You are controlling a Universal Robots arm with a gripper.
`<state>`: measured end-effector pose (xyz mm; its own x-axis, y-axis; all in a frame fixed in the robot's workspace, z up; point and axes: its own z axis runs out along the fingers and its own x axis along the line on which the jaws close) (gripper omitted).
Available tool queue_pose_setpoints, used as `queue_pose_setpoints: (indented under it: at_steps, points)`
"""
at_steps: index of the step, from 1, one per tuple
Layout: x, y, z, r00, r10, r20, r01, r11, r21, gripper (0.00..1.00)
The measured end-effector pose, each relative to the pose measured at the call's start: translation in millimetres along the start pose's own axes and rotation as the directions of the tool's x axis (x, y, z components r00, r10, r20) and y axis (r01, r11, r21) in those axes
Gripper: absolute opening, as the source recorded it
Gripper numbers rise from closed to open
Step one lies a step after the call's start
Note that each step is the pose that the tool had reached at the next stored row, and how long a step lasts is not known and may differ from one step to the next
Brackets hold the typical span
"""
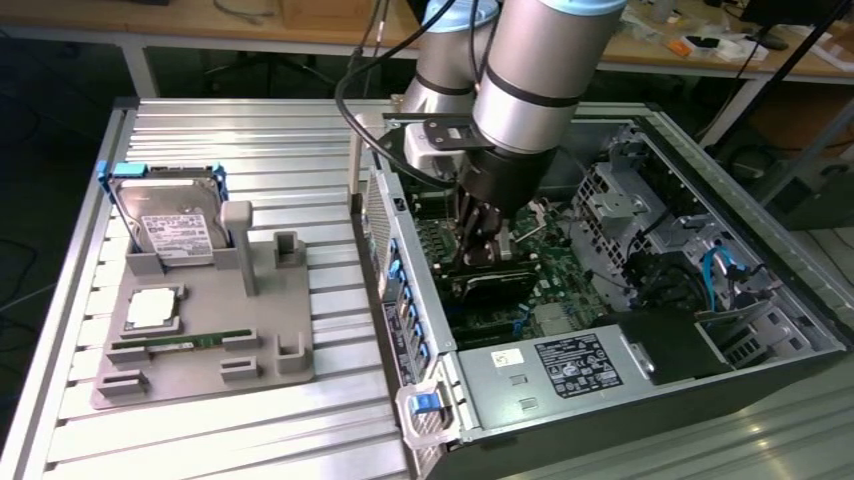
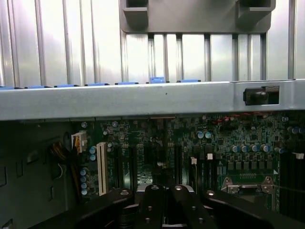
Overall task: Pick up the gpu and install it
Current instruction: 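Press down on the gpu until it lock into place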
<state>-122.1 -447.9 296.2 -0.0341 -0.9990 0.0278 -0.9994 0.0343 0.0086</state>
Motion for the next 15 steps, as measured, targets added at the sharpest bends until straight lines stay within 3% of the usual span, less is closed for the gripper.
queue_pose_setpoints:
  at_steps: [5, 8, 12, 15]
  points:
    - [0.1, 2.7, 0.0, 1.0000, 0.000, 0.0000, 0.000, 1.0000, 0.0000, 0.11]
    - [0.3, 8.6, -0.4, 1.0000, 0.000, 0.0008, 0.000, 1.0000, -0.0022, 0.11]
    - [0.6, 15.0, -2.1, 1.0000, 0.000, 0.0044, 0.000, 0.9999, -0.0136, 0.11]
    - [0.8, 19.6, -3.2, 1.0000, -0.001, 0.0078, 0.001, 0.9996, -0.0273, 0.11]
